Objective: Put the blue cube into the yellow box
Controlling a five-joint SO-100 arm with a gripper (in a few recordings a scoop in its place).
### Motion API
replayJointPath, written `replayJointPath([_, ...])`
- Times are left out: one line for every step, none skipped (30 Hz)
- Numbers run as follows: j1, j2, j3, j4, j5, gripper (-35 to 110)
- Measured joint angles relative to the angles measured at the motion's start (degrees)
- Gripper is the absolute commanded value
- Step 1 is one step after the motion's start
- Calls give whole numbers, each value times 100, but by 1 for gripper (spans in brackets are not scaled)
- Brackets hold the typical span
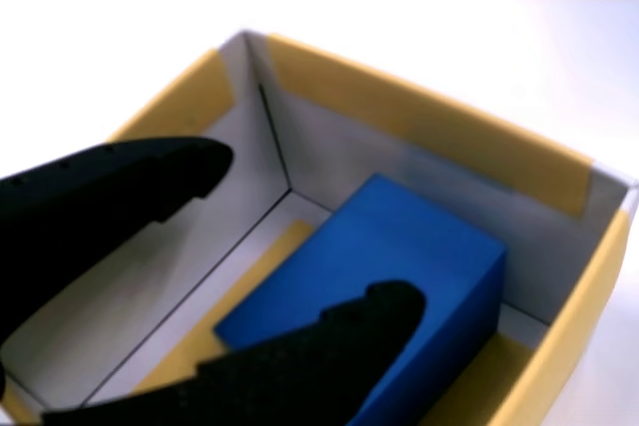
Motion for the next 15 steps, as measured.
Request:
replayJointPath([0,114,0,176,-53,25])
replayJointPath([9,264,0,352,-88,24])
replayJointPath([35,448,0,545,-105,23])
replayJointPath([70,650,0,747,-123,22])
replayJointPath([123,870,0,932,-141,21])
replayJointPath([193,1099,0,1063,-141,20])
replayJointPath([264,1318,-9,1195,-141,20])
replayJointPath([334,1547,0,1336,-167,19])
replayJointPath([422,1784,9,1433,-193,18])
replayJointPath([501,2004,35,1512,-220,17])
replayJointPath([606,2259,123,1635,-237,17])
replayJointPath([721,2505,176,1784,-237,16])
replayJointPath([853,2725,246,1934,-237,16])
replayJointPath([1002,2953,343,2065,-237,15])
replayJointPath([1151,3173,457,2171,-237,14])
